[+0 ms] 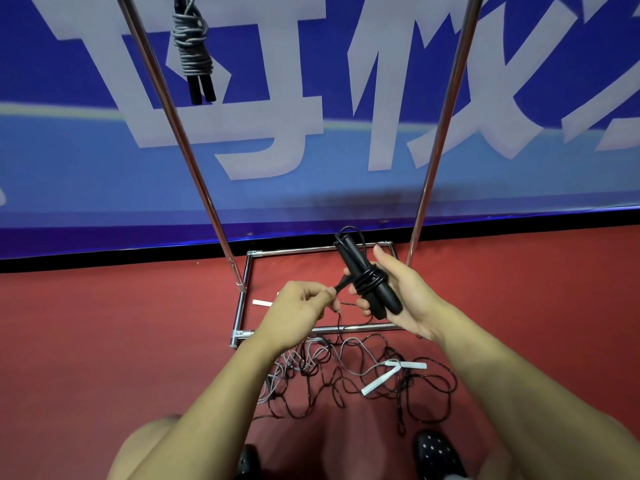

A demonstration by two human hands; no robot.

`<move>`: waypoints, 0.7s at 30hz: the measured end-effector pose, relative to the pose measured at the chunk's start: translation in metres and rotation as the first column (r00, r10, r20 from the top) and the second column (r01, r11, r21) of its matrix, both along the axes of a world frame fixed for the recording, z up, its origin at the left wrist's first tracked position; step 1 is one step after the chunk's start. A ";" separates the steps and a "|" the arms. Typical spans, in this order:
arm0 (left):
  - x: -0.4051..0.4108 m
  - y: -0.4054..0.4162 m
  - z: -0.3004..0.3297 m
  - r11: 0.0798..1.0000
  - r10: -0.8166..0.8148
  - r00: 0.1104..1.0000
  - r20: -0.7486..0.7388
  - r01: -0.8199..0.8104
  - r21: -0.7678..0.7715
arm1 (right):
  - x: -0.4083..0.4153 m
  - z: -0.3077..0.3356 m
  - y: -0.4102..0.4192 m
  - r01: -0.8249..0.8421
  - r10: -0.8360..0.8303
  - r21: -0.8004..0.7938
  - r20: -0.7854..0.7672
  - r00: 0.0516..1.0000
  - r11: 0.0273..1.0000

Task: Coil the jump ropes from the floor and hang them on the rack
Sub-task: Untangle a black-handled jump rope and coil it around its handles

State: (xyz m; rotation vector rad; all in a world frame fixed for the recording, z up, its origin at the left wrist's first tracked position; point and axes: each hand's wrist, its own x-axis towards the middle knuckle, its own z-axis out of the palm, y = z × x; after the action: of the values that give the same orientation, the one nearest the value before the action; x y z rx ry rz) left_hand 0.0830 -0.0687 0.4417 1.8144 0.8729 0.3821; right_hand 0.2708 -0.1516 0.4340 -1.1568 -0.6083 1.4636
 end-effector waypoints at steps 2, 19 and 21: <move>0.000 0.000 0.000 1.000 0.013 1.000 -0.006 -0.012 0.012 | 0.001 -0.003 0.001 -0.014 0.014 -0.004 0.017 1.000 1.000; 0.004 -0.009 0.002 0.988 -0.007 1.000 -0.027 0.002 -0.155 | -0.008 -0.023 -0.002 -0.135 0.043 0.068 0.729 0.683 0.989; 0.004 -0.010 0.003 0.988 -0.014 0.999 -0.039 0.008 -0.153 | -0.009 -0.024 -0.002 -0.174 0.067 0.060 0.764 0.642 0.983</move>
State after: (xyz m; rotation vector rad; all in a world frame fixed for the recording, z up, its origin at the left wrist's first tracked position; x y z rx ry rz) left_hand 0.0869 -0.0786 0.4448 1.6896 0.8956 0.2652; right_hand 0.2616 -0.1540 0.4099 -1.6539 -1.3688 0.9587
